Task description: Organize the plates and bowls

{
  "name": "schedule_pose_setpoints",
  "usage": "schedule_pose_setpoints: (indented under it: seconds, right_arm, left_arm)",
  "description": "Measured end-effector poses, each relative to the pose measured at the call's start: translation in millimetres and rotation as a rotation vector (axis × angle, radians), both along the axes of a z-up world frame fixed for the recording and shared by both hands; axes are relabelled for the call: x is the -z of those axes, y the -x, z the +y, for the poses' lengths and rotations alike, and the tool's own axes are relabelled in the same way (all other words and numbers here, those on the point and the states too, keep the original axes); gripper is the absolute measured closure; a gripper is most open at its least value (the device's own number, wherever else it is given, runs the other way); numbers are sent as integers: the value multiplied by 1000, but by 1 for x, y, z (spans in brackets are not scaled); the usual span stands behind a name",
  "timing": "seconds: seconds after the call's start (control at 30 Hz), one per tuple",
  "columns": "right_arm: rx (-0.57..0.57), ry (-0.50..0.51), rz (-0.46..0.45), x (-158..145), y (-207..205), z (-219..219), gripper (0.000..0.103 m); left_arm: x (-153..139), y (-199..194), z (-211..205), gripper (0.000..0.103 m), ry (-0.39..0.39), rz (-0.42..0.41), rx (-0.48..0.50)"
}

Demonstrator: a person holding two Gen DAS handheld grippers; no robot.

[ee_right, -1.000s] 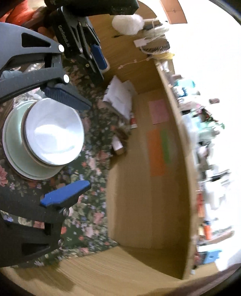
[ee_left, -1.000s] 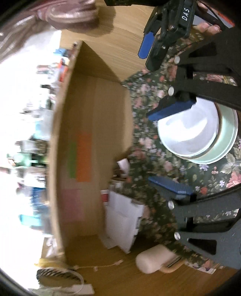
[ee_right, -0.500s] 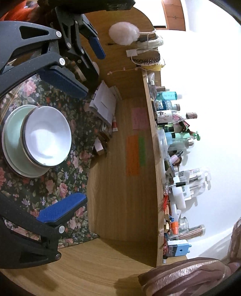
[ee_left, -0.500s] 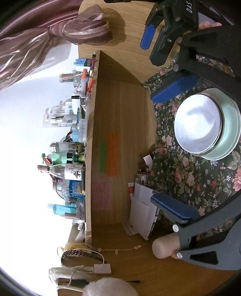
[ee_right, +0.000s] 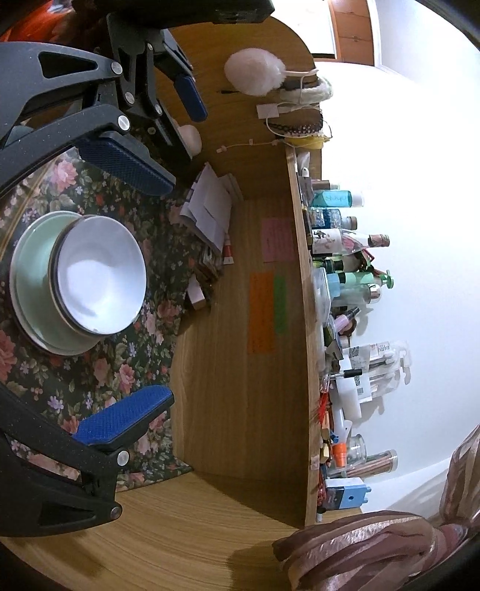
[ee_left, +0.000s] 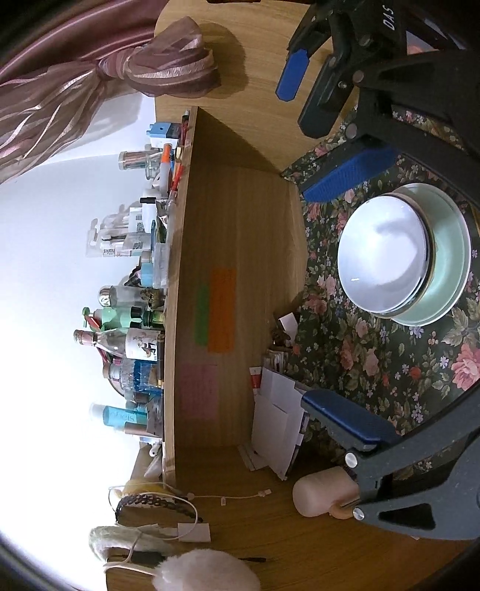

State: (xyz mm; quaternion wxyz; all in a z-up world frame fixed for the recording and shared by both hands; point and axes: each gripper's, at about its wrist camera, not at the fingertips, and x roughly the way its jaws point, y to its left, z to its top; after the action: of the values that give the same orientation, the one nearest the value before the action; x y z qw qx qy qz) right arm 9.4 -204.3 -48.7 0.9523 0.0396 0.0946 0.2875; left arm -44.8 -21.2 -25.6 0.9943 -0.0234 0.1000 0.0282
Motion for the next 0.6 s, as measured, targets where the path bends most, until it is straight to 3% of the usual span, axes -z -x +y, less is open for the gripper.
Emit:
schedule_pose_setpoints:
  seconds: [0.6]
  right_arm:
    - [-9, -21, 10, 2, -2, -3, 0]
  left_arm:
    - [3, 0, -1, 0, -2, 8, 9]
